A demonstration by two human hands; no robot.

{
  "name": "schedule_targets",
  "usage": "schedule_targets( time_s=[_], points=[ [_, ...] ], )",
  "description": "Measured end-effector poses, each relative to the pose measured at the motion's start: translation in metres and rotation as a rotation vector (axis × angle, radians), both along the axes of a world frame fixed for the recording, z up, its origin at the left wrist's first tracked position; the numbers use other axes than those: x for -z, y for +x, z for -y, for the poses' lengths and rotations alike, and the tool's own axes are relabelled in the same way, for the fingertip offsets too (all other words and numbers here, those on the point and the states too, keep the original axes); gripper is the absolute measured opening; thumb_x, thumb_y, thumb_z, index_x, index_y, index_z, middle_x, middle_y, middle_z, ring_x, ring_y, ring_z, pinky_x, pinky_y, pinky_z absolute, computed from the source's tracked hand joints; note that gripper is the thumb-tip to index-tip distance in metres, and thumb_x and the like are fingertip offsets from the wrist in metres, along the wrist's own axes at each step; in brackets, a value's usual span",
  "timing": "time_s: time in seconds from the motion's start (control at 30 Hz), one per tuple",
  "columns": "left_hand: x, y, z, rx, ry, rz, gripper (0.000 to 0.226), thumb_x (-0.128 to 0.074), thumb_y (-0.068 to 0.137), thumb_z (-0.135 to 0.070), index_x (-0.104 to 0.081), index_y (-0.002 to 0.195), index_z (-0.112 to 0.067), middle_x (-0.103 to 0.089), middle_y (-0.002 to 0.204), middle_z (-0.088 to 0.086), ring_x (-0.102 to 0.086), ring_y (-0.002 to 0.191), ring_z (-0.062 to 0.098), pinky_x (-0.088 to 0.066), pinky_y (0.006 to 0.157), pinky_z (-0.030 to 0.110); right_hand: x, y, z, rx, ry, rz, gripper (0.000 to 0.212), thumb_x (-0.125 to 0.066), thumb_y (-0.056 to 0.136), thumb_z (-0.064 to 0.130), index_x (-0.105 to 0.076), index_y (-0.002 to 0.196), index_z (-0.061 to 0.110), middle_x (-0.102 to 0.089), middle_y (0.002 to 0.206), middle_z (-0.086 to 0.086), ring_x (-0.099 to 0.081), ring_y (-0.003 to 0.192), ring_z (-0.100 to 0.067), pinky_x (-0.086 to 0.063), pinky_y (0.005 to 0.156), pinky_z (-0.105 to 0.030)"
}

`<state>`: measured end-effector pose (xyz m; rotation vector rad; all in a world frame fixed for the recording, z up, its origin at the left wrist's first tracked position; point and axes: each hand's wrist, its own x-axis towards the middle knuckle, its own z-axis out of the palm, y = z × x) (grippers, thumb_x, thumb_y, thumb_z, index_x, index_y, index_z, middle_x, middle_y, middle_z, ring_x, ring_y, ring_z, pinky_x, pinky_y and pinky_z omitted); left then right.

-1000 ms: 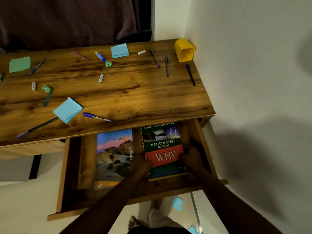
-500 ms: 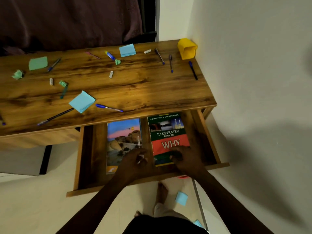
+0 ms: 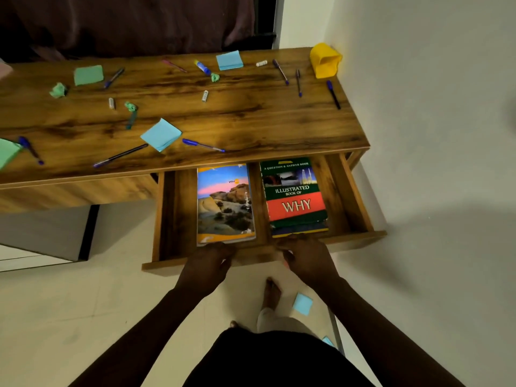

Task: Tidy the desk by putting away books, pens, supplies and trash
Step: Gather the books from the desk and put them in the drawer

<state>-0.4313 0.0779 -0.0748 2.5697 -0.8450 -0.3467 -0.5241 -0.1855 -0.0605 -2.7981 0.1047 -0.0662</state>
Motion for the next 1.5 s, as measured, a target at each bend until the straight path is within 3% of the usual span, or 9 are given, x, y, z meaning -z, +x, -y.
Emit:
schedule_targets(
  time_s=[0.13,0.37,0.53,0.93,1.07,1.17,1.23,1.33,1.5],
  points=[
    [0.003,0.004,0.003,0.013,0.028,0.096,0.022,-0.063,0.089,-0.03,-0.074,0.108,-0.032,-0.073,0.099,-0.007,-0.07,0.091,0.021,-0.057,0.073,0.035,0.008,-0.003,-0.001,-0.008,-0.066,0.025,0.026,-0.067,0.082,0.026,-0.08,0.104,0.031,-0.079,0.089,0.001,-0.073,0.076,-0.029,-0.06,0.065,-0.034],
    [0.003,0.022,0.008,0.017,0.015,0.137,0.02,-0.063,0.089,-0.03,-0.075,0.105,-0.031,-0.074,0.097,-0.007,-0.071,0.087,0.021,-0.058,0.07,0.034,0.004,0.017,-0.003,0.001,-0.087,0.022,0.021,-0.077,0.078,0.02,-0.08,0.097,0.028,-0.077,0.083,0.0,-0.072,0.069,-0.028,-0.057,0.06,-0.031],
    [0.0,0.049,0.018,0.009,0.015,0.157,0.019,-0.065,0.088,-0.025,-0.075,0.103,-0.03,-0.074,0.095,-0.006,-0.071,0.086,0.022,-0.058,0.069,0.036,0.007,0.044,0.006,-0.001,-0.088,0.052,0.025,-0.062,0.086,0.025,-0.08,0.104,0.028,-0.079,0.088,-0.002,-0.073,0.075,-0.027,-0.061,0.066,-0.036],
    [0.001,0.131,0.044,-0.002,0.022,0.204,0.016,-0.068,0.086,-0.022,-0.074,0.099,-0.029,-0.073,0.094,-0.004,-0.071,0.088,0.024,-0.058,0.066,0.036,0.008,0.13,0.031,-0.03,-0.072,0.086,0.03,-0.065,0.08,0.02,-0.08,0.104,0.025,-0.079,0.099,0.002,-0.074,0.082,-0.024,-0.06,0.067,-0.034],
    [0.006,0.155,0.053,0.017,0.018,0.342,0.021,-0.074,0.083,-0.019,-0.075,0.102,-0.027,-0.072,0.11,-0.002,-0.067,0.105,0.026,-0.057,0.086,0.041,0.012,0.16,0.041,-0.03,-0.082,0.031,0.033,-0.073,0.079,0.014,-0.08,0.108,0.027,-0.078,0.107,0.004,-0.073,0.091,-0.022,-0.059,0.073,-0.031],
    [0.009,0.172,0.058,0.013,0.033,0.472,0.036,-0.068,0.089,-0.022,-0.067,0.125,-0.025,-0.056,0.141,0.005,-0.048,0.135,0.033,-0.038,0.111,0.052,0.017,0.18,0.047,-0.067,-0.13,0.043,0.034,-0.068,0.08,0.013,-0.079,0.108,0.028,-0.076,0.111,0.004,-0.072,0.097,-0.024,-0.061,0.074,-0.035],
    [0.01,0.183,0.061,-0.007,0.031,0.522,0.047,-0.064,0.092,-0.023,-0.058,0.138,-0.02,-0.049,0.15,0.011,-0.041,0.142,0.036,-0.033,0.113,0.055,0.018,0.192,0.05,-0.116,-0.168,0.087,0.037,-0.057,0.082,0.013,-0.077,0.112,0.026,-0.069,0.127,0.001,-0.065,0.115,-0.026,-0.06,0.086,-0.041],
    [0.006,0.194,0.066,-0.033,0.01,0.562,0.062,-0.069,0.088,-0.021,-0.051,0.147,-0.014,-0.042,0.156,0.015,-0.04,0.143,0.039,-0.033,0.113,0.057,0.013,0.21,0.057,-0.168,-0.185,0.171,0.049,-0.055,0.086,0.009,-0.066,0.132,0.023,-0.048,0.154,-0.003,-0.044,0.141,-0.029,-0.042,0.111,-0.042],
    [-0.001,0.214,0.072,-0.052,0.045,0.55,0.074,-0.072,0.087,-0.028,-0.041,0.153,-0.015,-0.033,0.162,0.014,-0.029,0.149,0.039,-0.026,0.118,0.057,0.01,0.237,0.072,-0.197,-0.216,0.074,0.057,-0.052,0.093,0.019,-0.045,0.15,0.024,-0.037,0.161,-0.001,-0.036,0.147,-0.027,-0.037,0.116,-0.042]
  ],
)
